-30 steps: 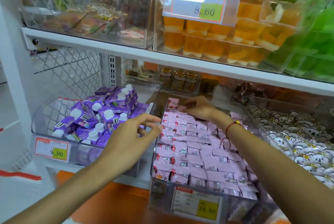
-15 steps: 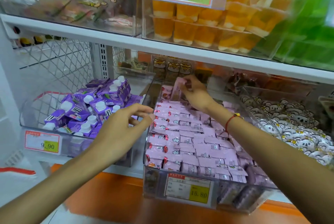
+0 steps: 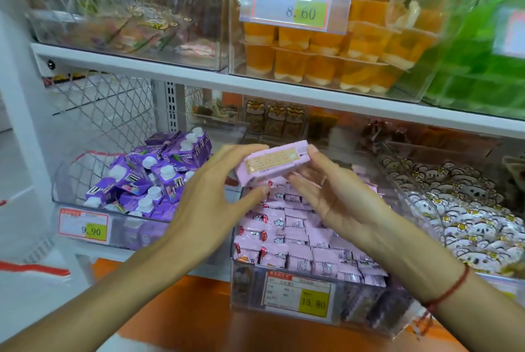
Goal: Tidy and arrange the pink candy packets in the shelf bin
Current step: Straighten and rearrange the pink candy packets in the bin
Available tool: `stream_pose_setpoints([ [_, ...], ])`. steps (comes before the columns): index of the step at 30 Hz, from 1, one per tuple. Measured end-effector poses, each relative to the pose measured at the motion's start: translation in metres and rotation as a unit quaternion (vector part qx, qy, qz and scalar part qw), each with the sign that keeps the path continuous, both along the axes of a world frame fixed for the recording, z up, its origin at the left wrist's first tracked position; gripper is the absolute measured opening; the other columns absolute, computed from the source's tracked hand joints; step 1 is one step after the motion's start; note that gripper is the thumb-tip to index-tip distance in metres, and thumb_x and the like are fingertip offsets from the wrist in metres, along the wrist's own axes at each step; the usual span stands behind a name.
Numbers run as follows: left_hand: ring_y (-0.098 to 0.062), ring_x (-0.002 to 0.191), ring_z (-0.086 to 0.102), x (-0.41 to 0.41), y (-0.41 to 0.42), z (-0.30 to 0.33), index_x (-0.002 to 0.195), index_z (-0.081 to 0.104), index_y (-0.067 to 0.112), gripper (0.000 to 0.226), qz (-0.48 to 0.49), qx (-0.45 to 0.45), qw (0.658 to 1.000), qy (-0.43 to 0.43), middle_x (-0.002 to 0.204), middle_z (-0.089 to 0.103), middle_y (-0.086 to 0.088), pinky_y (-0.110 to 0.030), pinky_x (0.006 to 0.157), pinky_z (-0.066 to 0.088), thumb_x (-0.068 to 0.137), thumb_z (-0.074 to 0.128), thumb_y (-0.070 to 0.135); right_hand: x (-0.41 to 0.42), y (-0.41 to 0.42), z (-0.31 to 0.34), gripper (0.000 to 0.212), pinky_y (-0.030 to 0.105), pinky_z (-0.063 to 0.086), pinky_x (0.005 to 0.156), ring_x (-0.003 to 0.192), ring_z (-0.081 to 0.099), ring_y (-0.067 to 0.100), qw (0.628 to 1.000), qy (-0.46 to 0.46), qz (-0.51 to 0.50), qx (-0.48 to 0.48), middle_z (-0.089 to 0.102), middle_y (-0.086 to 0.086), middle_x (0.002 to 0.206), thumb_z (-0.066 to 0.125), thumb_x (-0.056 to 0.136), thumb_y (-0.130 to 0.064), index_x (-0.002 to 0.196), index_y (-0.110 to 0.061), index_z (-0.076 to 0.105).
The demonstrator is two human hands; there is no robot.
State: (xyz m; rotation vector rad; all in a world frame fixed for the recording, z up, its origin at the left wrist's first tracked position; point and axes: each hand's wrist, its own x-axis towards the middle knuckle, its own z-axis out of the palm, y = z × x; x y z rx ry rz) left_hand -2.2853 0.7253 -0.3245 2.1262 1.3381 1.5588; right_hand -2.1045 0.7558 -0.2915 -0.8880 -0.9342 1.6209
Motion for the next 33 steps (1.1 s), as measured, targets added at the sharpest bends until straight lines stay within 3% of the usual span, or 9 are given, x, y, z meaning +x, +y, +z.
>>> stream_pose_setpoints([
  [3, 0.009, 0.085, 0.062, 0.002, -0.003, 0.007, 0.104, 0.062, 0.041, 0.035, -0.022, -0.044, 0.996, -0.075, 0.095, 0.069, 0.025, -0.008, 0.071, 0.046, 0.074, 0.075, 0.032, -0.001, -0.001, 0.003, 0.030, 0.023, 0.058, 0.071, 0.088, 0.071, 0.017, 0.999, -0.045, 0.021, -0.008, 0.074, 0.006, 0.097, 0.057, 0.090, -0.035, 0.100, -0.009, 0.069],
  [5, 0.009, 0.066, 0.062, 0.004, -0.005, 0.013, 0.092, 0.070, 0.034, 0.028, -0.034, -0.107, 0.979, -0.169, 0.079, 0.072, 0.020, -0.005, 0.060, 0.044, 0.066, 0.072, 0.042, 0.003, -0.003, 0.004, 0.048, 0.026, 0.052, 0.087, 0.108, 0.062, 0.012, 0.972, -0.219, 0.024, 0.082, 0.063, -0.004, 0.123, 0.054, 0.086, -0.052, 0.123, -0.022, 0.058],
  [8, 0.006, 0.046, 0.057, 0.006, -0.006, 0.018, 0.072, 0.071, 0.024, 0.025, -0.019, -0.176, 0.948, -0.264, 0.057, 0.069, 0.011, -0.003, 0.042, 0.036, 0.064, 0.068, 0.048, 0.005, -0.010, 0.002, 0.070, 0.025, 0.032, 0.101, 0.131, 0.033, 0.000, 0.836, -0.450, 0.038, 0.311, 0.034, -0.021, 0.144, 0.058, 0.076, -0.059, 0.139, -0.045, 0.034],
  [11, 0.003, 0.042, 0.055, 0.008, -0.007, 0.018, 0.074, 0.072, 0.024, 0.021, -0.024, -0.189, 0.943, -0.273, 0.056, 0.068, 0.008, -0.004, 0.039, 0.034, 0.070, 0.067, 0.045, -0.002, -0.011, -0.002, 0.042, 0.025, 0.035, 0.104, 0.117, 0.046, -0.003, 0.771, -0.466, 0.036, 0.432, 0.054, -0.023, 0.121, 0.065, 0.086, -0.032, 0.126, -0.031, 0.054],
  [16, 0.003, 0.056, 0.062, 0.001, -0.002, 0.018, 0.098, 0.066, 0.027, 0.039, -0.073, -0.186, 0.950, -0.241, 0.073, 0.073, 0.008, -0.003, 0.046, 0.038, 0.066, 0.066, 0.048, 0.002, -0.001, -0.006, 0.032, 0.012, 0.049, 0.074, 0.089, 0.064, 0.005, 0.884, -0.357, 0.023, 0.300, 0.067, 0.002, 0.103, 0.068, 0.085, -0.020, 0.114, -0.012, 0.059],
  [19, 0.005, 0.065, 0.063, -0.014, 0.020, 0.019, 0.098, 0.066, 0.029, 0.020, -0.031, -0.137, 0.970, -0.196, 0.075, 0.071, 0.013, -0.004, 0.057, 0.043, 0.079, 0.071, 0.028, 0.014, 0.015, -0.005, 0.034, 0.004, 0.045, 0.058, 0.073, 0.065, 0.005, 0.947, -0.284, -0.036, 0.149, 0.069, 0.018, 0.092, 0.071, 0.083, -0.019, 0.109, -0.003, 0.057],
  [25, -0.010, 0.087, 0.063, -0.007, 0.109, 0.029, 0.103, 0.068, 0.025, 0.021, 0.015, -0.133, 0.987, 0.088, 0.101, 0.069, 0.006, -0.022, 0.079, 0.050, 0.086, 0.065, 0.012, 0.030, 0.062, -0.007, 0.033, 0.027, 0.049, 0.081, 0.098, 0.064, 0.022, 0.942, -0.293, -0.145, 0.080, 0.069, 0.010, 0.108, 0.069, 0.085, -0.019, 0.113, -0.003, 0.061],
  [28, -0.013, 0.089, 0.061, 0.012, 0.153, 0.032, 0.113, 0.066, 0.025, 0.026, 0.023, -0.133, 0.967, 0.217, 0.110, 0.067, 0.001, -0.014, 0.070, 0.049, 0.090, 0.059, 0.015, 0.028, 0.081, -0.008, 0.025, 0.022, 0.051, 0.074, 0.088, 0.065, 0.016, 0.937, -0.288, -0.160, 0.112, 0.068, 0.008, 0.103, 0.069, 0.084, -0.012, 0.106, -0.008, 0.061],
  [33, -0.018, 0.097, 0.063, 0.035, 0.190, 0.032, 0.119, 0.063, 0.025, 0.027, -0.049, -0.201, 0.908, 0.365, 0.117, 0.066, -0.001, -0.034, 0.090, 0.052, 0.094, 0.055, 0.028, 0.025, 0.108, -0.016, 0.036, 0.027, 0.058, 0.071, 0.093, 0.067, 0.026, 0.926, -0.287, -0.194, 0.147, 0.067, 0.014, 0.107, 0.072, 0.080, -0.007, 0.111, -0.007, 0.053],
])
